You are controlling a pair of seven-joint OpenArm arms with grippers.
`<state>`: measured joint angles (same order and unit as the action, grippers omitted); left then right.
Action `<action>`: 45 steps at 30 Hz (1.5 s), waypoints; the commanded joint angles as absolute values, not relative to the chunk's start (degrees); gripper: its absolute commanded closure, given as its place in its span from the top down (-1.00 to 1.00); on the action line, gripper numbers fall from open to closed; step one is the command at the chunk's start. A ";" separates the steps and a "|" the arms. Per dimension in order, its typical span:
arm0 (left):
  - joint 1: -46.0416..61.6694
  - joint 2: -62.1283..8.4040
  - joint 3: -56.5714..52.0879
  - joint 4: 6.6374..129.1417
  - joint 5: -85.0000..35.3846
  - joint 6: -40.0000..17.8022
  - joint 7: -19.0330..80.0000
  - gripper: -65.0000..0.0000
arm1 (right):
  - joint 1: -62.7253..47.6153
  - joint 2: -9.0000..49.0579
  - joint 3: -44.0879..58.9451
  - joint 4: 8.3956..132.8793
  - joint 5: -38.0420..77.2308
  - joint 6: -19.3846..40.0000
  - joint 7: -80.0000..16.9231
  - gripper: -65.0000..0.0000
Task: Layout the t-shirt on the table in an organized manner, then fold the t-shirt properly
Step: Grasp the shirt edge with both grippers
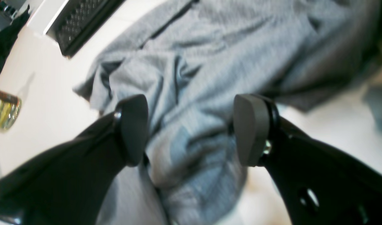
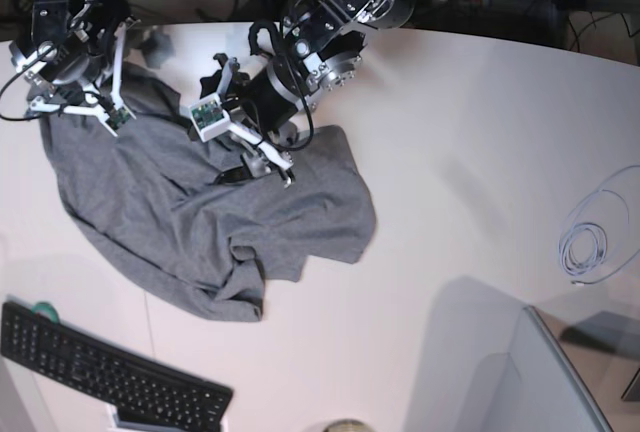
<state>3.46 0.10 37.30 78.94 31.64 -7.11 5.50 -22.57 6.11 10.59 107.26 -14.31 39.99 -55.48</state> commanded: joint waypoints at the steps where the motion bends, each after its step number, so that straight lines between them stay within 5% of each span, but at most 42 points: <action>1: 1.80 1.27 37.49 78.29 31.60 -6.55 4.62 0.27 | -22.37 6.64 10.77 108.26 -14.81 40.00 -55.25 -0.89; 10: 5.58 2.68 37.14 84.88 31.60 -6.64 10.33 0.27 | -22.29 6.64 11.21 108.26 -14.90 40.00 -55.34 -0.89; 15: 11.30 -2.15 37.05 88.57 31.52 -6.64 10.33 0.27 | -22.29 6.64 11.03 108.26 -14.90 40.00 -55.34 -0.89; 41: 0.48 5.23 31.43 64.48 31.43 -6.73 9.89 0.26 | -21.41 6.64 11.21 108.18 -14.90 40.00 -55.43 -0.89; 43: 0.92 5.23 31.43 64.40 30.73 -7.34 9.89 0.17 | -21.41 6.64 11.21 108.18 -14.90 40.00 -55.43 -0.89; 45: 1.19 5.14 31.25 64.48 27.74 -10.77 9.98 -0.17 | -21.41 6.64 11.21 108.18 -14.90 40.00 -55.43 -0.89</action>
